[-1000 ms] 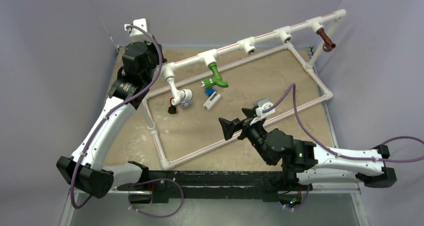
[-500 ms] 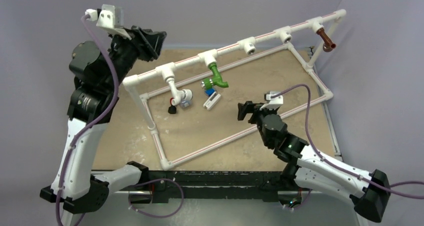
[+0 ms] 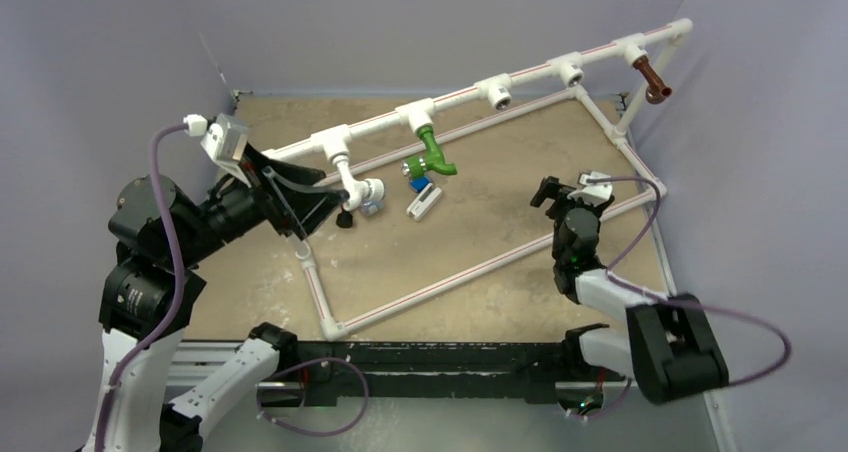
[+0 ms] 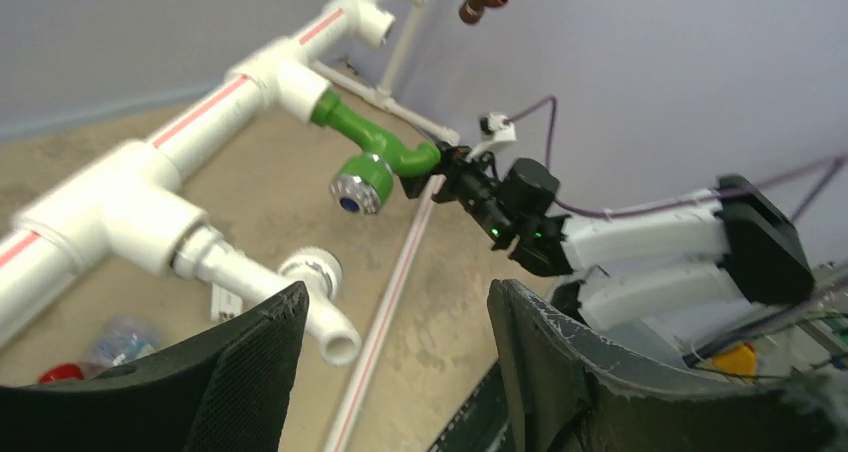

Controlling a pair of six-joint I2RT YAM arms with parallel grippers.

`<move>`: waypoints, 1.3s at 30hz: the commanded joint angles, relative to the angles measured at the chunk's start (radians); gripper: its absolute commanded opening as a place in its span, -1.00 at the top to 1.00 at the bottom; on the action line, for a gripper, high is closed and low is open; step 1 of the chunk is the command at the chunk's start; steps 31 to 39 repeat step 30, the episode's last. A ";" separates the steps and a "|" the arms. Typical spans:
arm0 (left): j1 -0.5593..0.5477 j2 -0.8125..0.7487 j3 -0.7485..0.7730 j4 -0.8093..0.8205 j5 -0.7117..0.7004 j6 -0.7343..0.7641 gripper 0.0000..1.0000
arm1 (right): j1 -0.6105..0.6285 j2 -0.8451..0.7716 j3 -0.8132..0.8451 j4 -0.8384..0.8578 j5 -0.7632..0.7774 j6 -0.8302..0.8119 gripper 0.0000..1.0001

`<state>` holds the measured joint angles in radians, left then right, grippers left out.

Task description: Install the water faucets

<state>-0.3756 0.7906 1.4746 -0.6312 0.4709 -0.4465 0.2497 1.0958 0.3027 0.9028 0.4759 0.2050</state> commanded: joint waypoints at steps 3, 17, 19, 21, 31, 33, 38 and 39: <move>-0.005 -0.087 -0.056 -0.111 0.111 -0.060 -0.32 | -0.087 0.269 -0.050 0.536 -0.069 -0.050 -0.97; -0.004 -0.204 -0.118 -0.186 0.106 -0.020 -0.32 | -0.121 0.482 -0.093 0.884 -0.090 -0.102 -0.97; -0.005 -0.214 -0.123 -0.186 0.100 -0.017 -0.33 | -0.121 0.478 -0.041 0.754 -0.092 -0.096 -0.97; -0.006 -0.220 -0.125 -0.188 0.101 -0.017 -0.33 | -0.121 0.485 -0.056 0.818 -0.086 -0.100 -0.97; -0.019 -0.250 -0.138 -0.193 0.091 -0.004 -0.33 | -0.135 0.482 -0.054 0.797 -0.132 -0.099 -0.97; -0.019 -0.250 -0.138 -0.193 0.091 -0.004 -0.33 | -0.135 0.482 -0.054 0.797 -0.132 -0.099 -0.97; -0.019 -0.250 -0.138 -0.193 0.091 -0.004 -0.33 | -0.135 0.482 -0.054 0.797 -0.132 -0.099 -0.97; -0.019 -0.250 -0.138 -0.193 0.091 -0.004 -0.33 | -0.135 0.482 -0.054 0.797 -0.132 -0.099 -0.97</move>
